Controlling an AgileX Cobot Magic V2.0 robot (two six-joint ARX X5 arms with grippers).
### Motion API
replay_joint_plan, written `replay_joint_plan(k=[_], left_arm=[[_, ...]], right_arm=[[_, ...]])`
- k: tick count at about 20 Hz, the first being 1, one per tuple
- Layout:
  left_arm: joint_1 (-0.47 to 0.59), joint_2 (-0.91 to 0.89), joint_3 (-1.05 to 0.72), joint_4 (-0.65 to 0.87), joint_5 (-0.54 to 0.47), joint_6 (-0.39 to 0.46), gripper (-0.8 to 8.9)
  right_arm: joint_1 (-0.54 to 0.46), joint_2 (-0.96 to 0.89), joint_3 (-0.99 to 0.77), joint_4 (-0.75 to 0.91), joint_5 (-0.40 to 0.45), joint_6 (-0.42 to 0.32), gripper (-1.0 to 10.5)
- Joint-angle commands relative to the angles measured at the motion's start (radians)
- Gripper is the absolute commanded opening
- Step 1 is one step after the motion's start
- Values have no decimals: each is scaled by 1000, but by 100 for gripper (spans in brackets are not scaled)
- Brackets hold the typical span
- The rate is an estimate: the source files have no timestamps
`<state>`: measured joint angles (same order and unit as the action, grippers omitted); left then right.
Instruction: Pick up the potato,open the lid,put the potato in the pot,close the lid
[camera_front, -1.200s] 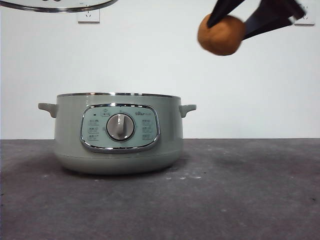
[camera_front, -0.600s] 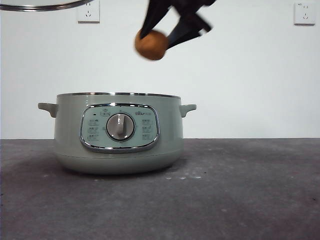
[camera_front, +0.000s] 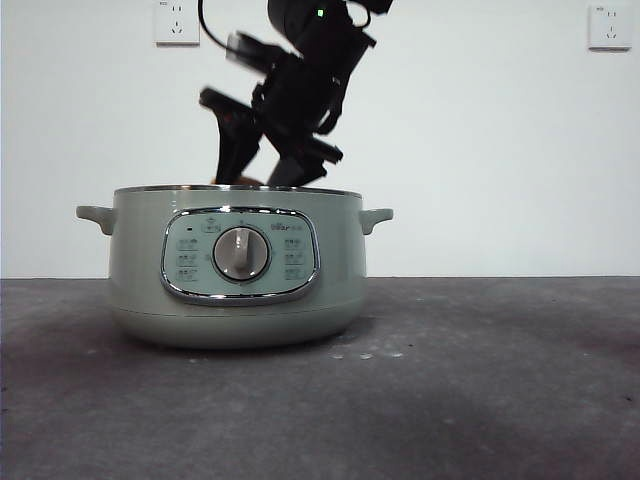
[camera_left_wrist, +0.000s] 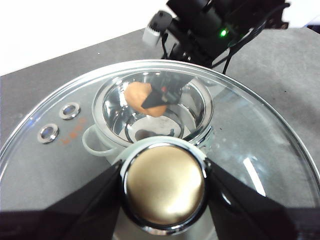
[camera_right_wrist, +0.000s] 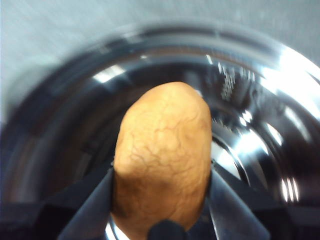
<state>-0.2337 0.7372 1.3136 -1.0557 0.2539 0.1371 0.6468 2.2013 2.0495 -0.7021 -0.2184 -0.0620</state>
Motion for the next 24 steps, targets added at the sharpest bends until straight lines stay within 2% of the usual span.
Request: replay_joint_plan(k=[1,16,18,21,24], left_arm=[[2,-11,6,31,8,-6,-8],[2,-11,6,31,8,-6,-8],[2,-11,6,31,8,-6,-8],[2,-11,6,31,8,-6,-8],[2,-11,6,31,8,-6,-8]], right_arm=[[2,35,4,-11,16,-22,-12],[2,81,2,-108,59,-51,-12],[2,81,2,-109,58,-49,57],[10,81,3,-105,58,-42,418],[15,81,27,-113,59,-42,442]])
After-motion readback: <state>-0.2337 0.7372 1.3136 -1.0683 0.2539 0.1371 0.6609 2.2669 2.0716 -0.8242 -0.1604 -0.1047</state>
